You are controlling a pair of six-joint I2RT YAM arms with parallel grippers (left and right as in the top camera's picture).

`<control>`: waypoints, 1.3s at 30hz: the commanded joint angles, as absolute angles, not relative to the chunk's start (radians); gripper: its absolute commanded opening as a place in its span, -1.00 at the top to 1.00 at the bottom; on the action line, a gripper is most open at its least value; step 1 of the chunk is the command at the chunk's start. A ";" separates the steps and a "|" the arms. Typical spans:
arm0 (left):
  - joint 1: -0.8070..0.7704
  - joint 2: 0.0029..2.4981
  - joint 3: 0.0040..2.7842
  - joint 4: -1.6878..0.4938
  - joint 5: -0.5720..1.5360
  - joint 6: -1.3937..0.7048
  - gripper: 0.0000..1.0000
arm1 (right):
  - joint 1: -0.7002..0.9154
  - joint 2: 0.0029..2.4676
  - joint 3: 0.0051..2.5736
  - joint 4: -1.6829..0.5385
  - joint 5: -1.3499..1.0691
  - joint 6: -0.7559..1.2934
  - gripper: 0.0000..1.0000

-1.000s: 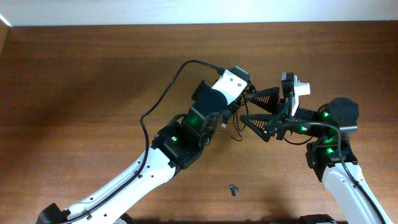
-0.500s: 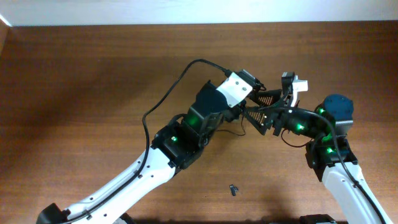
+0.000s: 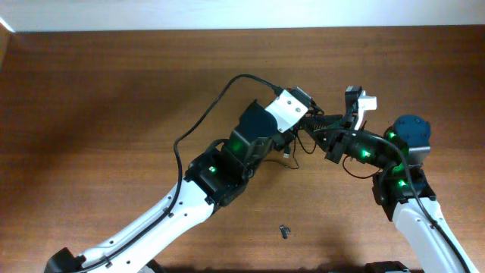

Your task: Untangle cables

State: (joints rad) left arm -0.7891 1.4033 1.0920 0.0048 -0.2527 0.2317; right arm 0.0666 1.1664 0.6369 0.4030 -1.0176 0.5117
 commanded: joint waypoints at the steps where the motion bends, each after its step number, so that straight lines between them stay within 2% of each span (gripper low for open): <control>1: -0.781 1.404 1.098 0.021 -0.449 0.121 1.00 | 0.072 1.170 0.640 0.409 -1.038 0.502 0.92; 4: -0.747 1.404 1.098 0.013 -0.567 -0.023 1.00 | 0.072 1.170 0.640 0.445 -1.088 0.502 0.92; 7: -0.711 1.404 1.098 -0.022 -0.565 -0.149 1.00 | 0.072 1.170 0.640 0.576 -1.225 0.502 0.92; 18: -0.649 1.404 1.098 -0.054 -0.573 -0.169 1.00 | 0.072 1.169 0.640 0.881 -1.552 0.505 0.92; 26: -0.641 1.391 1.099 0.211 -0.506 -0.171 1.00 | 0.072 1.170 0.640 0.849 -1.552 0.505 0.91; 39: -0.641 1.245 1.099 0.276 -0.329 -0.171 1.00 | 0.072 1.366 0.640 0.850 -1.507 0.505 0.90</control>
State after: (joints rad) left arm -0.6483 1.2892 1.0897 0.2668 -0.3950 -0.1635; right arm 0.0666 1.3418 0.6357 0.8459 -1.5265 0.5121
